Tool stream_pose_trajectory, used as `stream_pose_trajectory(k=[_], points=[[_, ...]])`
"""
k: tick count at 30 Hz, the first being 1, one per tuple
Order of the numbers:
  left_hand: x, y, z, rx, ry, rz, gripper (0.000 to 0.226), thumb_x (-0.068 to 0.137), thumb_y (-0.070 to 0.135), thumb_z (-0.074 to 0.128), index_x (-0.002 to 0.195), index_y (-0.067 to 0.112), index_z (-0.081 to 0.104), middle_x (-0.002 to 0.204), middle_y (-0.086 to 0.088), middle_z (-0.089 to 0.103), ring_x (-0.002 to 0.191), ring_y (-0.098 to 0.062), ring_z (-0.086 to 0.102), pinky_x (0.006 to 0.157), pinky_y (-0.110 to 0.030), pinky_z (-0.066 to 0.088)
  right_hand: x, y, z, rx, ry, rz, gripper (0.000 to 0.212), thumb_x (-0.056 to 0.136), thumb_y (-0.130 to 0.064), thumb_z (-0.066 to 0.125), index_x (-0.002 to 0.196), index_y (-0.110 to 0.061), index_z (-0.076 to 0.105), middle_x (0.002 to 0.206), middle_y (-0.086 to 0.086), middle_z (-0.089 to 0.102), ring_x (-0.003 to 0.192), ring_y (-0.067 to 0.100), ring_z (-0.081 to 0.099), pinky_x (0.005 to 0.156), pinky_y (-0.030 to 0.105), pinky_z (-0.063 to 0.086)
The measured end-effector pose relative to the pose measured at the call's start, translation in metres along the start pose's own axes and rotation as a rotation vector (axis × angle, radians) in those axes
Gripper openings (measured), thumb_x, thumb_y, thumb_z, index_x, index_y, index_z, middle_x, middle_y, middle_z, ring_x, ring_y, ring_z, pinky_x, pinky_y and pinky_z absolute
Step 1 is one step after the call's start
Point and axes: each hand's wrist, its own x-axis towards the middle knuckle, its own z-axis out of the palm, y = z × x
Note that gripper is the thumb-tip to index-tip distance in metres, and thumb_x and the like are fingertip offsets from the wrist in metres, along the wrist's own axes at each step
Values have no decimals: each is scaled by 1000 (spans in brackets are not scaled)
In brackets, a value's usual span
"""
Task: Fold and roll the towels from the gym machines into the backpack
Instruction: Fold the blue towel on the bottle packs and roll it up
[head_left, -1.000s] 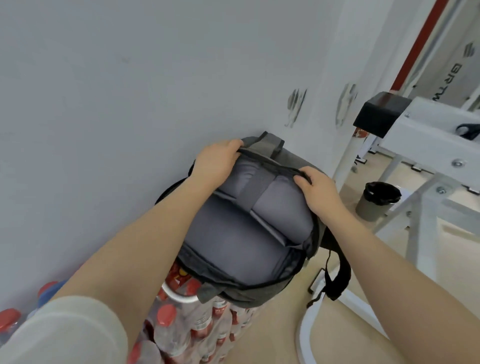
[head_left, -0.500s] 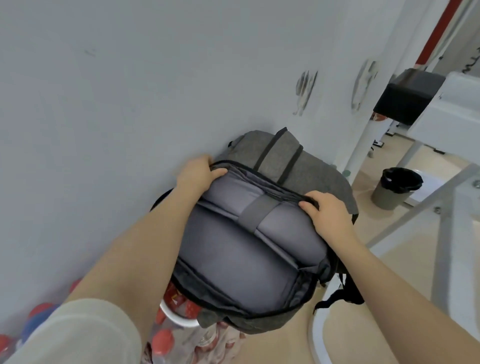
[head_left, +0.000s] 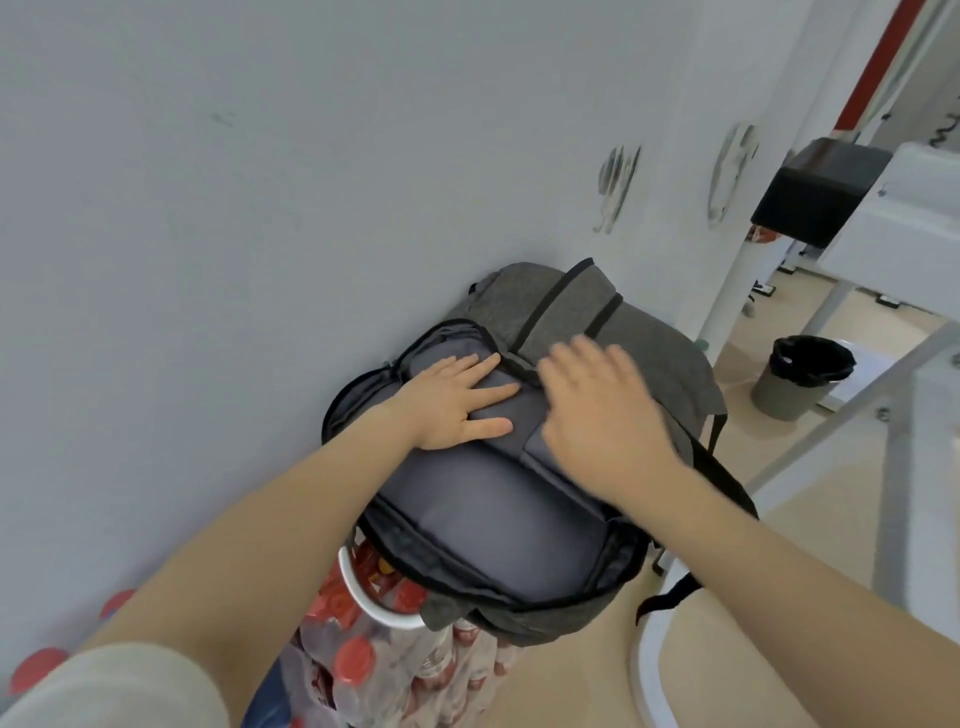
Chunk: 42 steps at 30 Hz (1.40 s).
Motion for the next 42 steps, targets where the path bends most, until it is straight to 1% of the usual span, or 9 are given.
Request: stream_pose_trajectory(k=[6, 11, 14, 22, 25, 28, 33, 38, 42], points=[[-5, 1, 1, -40, -16, -37, 57, 98, 42, 26, 148, 22, 5, 157, -3, -1, 145, -20, -2, 116, -33, -2, -7, -57, 30, 80, -383, -54, 57, 100, -28, 23, 147, -12, -5, 157, 8, 0, 145, 24, 3, 116, 41, 1], [-82, 0, 5, -246, 225, -143, 57, 97, 23, 40, 147, 16, 13, 156, -5, 13, 144, -20, 9, 114, -24, 3, -3, -59, 35, 39, -404, -21, 56, 100, -38, 17, 148, -17, -4, 157, 7, 1, 144, 27, 4, 115, 46, 3], [-142, -1, 22, -270, 349, -380, 50, 96, 11, 41, 144, 13, 28, 152, -8, 26, 139, -27, 26, 115, -36, 20, 6, -70, 29, 39, -466, 7, 65, 94, -57, 11, 148, -25, -4, 157, 6, -3, 143, 33, 0, 112, 55, 0], [-239, 21, 84, -63, 183, -1239, 37, 81, 17, 67, 110, -1, 51, 102, -22, 57, 92, -40, 58, 67, -44, 52, 8, -81, 34, -43, -450, -24, 73, 86, -69, 5, 147, -31, -6, 157, 7, -11, 142, 38, -4, 107, 67, -1], [-246, 28, 92, -332, 165, -1450, 60, 90, 40, 54, 131, 2, 34, 127, -27, 43, 112, -46, 47, 85, -53, 46, 5, -82, 36, -55, -422, -40, 73, 86, -69, 5, 147, -30, -7, 156, 8, -13, 142, 39, -6, 106, 67, -1], [-244, 29, 86, -640, 288, -1535, 73, 88, 43, 54, 135, 0, 18, 126, -27, 47, 113, -43, 50, 80, -45, 42, 5, -81, 34, -51, -424, -52, 73, 87, -69, 6, 147, -29, -6, 156, 9, -13, 142, 39, -6, 106, 67, -2], [-246, 33, 63, -1030, 481, -1453, 67, 79, 36, 68, 126, -4, 41, 115, -15, 56, 107, -36, 54, 79, -39, 44, 8, -74, 32, -39, -423, -69, 63, 92, -60, 8, 147, -30, -4, 157, 6, -9, 143, 37, -1, 108, 64, 2], [-221, 46, 9, -1453, 801, -1004, 39, 75, 23, 75, 107, 14, 57, 102, -3, 64, 92, -22, 62, 77, -36, 52, 21, -56, 31, -58, -390, -137, 54, 101, -34, 20, 147, -31, -7, 157, 5, -4, 140, 34, 12, 107, 58, 20], [-179, 50, -24, -1768, 781, -805, 27, 77, 16, 72, 101, 16, 59, 96, -2, 68, 86, -18, 66, 69, -33, 55, 33, -51, 29, -99, -396, -197, 63, 98, -30, 34, 147, -30, -6, 155, 16, 7, 126, 37, 37, 89, 44, 41]])
